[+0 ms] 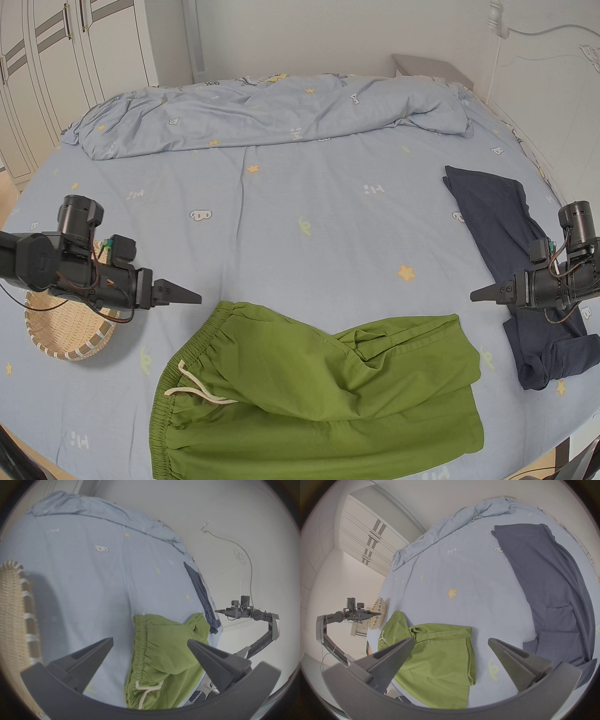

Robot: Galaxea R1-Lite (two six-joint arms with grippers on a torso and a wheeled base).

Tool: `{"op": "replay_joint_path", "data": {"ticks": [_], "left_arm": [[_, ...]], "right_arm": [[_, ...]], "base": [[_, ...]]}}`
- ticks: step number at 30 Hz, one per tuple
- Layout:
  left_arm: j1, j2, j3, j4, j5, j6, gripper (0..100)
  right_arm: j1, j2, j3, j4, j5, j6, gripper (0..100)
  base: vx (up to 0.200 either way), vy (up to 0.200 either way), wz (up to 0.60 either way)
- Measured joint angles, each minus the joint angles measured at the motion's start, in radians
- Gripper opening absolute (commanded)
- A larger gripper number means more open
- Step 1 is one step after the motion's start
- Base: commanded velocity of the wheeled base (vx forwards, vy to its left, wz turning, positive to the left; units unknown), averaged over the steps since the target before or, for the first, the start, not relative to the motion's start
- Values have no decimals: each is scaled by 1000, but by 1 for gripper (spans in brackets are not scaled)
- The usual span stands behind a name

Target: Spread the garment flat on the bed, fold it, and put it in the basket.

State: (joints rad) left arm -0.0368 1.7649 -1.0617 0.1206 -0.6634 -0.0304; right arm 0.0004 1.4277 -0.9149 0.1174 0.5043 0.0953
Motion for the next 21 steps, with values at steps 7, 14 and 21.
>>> {"op": "replay_joint_path", "data": {"ticks": [7,14,21], "left_arm": [[-55,125,-75,-9,6,1,100],[-79,206,-118,-13,13,1,100],[-109,255,-124,-14,13,1,100]], "right_arm": [[9,9,0,-2,0,1,100],[14,24,6,-3,-3,0,100],[13,34,6,-3,-3,0,100]], "base": [[0,0,0],[0,0,0],[0,0,0]]}}
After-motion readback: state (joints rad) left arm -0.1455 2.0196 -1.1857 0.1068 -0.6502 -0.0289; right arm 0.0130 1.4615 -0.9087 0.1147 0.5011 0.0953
